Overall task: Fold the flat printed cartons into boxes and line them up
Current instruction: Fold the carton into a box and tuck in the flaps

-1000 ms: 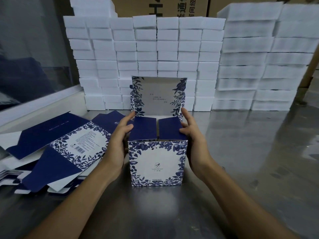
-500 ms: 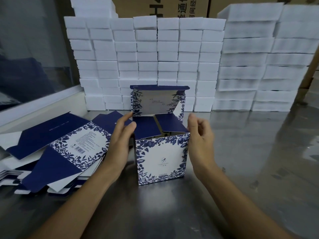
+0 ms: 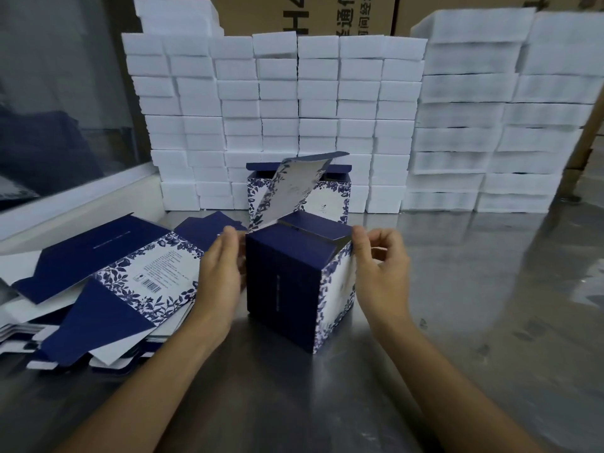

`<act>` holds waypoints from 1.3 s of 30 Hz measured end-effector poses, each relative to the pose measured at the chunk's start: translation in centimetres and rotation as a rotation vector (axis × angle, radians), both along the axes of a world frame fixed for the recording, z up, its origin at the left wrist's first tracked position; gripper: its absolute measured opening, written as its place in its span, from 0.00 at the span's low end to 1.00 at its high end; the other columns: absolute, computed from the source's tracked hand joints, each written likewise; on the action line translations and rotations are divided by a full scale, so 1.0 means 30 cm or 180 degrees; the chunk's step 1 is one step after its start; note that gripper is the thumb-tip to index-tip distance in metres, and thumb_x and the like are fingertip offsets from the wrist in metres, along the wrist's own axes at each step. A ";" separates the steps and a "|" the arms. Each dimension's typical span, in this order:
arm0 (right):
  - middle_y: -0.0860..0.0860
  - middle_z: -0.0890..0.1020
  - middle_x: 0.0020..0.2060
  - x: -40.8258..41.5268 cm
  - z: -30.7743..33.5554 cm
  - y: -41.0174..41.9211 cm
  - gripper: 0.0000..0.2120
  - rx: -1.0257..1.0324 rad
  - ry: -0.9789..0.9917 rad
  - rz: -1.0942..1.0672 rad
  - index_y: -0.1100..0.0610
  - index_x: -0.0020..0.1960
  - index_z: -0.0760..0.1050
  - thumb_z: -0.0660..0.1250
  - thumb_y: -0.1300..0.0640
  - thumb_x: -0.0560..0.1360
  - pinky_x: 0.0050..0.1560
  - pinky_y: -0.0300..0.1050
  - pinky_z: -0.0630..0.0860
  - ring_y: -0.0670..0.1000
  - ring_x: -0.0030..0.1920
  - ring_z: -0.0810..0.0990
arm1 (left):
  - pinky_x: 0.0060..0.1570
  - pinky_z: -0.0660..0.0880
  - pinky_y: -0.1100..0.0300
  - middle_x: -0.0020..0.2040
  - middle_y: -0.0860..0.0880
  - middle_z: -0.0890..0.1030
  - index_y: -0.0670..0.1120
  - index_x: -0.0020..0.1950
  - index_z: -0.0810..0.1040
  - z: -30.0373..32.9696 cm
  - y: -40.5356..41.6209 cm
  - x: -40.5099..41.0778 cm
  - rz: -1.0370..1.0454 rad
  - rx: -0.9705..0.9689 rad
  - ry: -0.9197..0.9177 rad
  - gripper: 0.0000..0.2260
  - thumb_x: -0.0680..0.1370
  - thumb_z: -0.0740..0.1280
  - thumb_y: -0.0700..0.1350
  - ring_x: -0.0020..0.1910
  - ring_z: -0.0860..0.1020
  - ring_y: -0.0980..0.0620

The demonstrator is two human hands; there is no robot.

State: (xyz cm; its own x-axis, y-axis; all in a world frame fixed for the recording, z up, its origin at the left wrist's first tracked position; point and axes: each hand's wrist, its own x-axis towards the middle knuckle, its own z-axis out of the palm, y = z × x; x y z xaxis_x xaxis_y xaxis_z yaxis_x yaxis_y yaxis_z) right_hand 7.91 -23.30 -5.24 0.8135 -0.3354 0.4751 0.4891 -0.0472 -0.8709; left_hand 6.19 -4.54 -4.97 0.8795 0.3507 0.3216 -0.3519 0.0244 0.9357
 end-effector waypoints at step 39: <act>0.56 0.73 0.69 -0.054 0.005 0.044 0.11 -0.2286 -0.0964 -0.0904 0.51 0.57 0.83 0.66 0.50 0.79 0.62 0.56 0.71 0.56 0.66 0.73 | 0.44 0.73 0.71 0.55 0.51 0.76 0.48 0.62 0.78 -0.025 -0.038 -0.028 0.0512 0.2242 -0.1268 0.13 0.81 0.62 0.49 0.48 0.77 0.66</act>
